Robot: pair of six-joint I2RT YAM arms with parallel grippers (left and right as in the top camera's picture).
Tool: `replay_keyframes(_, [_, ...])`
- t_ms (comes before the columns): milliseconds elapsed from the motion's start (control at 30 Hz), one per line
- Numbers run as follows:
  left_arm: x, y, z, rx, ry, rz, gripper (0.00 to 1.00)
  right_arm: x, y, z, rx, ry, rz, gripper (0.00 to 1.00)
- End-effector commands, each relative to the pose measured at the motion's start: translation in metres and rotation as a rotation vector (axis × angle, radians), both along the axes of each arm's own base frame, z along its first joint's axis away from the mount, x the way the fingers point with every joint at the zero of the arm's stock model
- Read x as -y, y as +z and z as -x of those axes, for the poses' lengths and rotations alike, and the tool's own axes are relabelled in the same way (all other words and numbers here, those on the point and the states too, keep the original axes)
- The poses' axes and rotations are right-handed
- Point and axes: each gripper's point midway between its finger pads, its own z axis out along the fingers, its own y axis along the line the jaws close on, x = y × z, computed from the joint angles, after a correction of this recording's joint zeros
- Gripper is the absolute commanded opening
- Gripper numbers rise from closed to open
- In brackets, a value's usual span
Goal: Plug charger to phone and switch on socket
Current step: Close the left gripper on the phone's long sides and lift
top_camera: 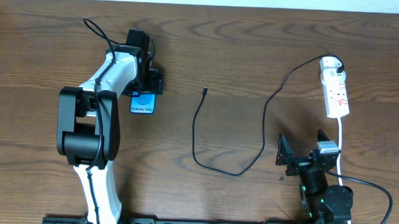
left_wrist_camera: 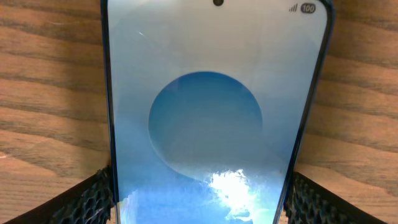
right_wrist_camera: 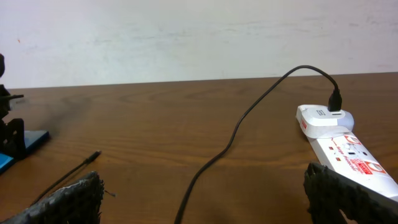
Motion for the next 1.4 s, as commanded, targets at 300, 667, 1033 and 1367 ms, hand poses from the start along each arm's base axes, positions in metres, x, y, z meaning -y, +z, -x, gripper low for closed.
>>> replay_keyframes(300, [0.000,-0.034,0.027,-0.113,0.003,-0.011,0.68,0.000,0.000,0.000,0.004,0.001,0.008,0.99])
replay_keyframes(667, [0.002,0.019,0.006,0.006,0.040,0.007,0.68,0.000,0.000,0.000,0.004,0.001,0.008,0.99])
replay_keyframes(1033, [0.005,0.093,0.008,0.136,0.157,0.063,0.68,0.000,0.000,0.000,0.004,0.001,0.008,0.99])
replay_keyframes(1367, [0.025,0.113,0.025,0.097,0.236,0.204,0.67,0.000,0.000,0.000,0.004,0.001,0.008,0.99])
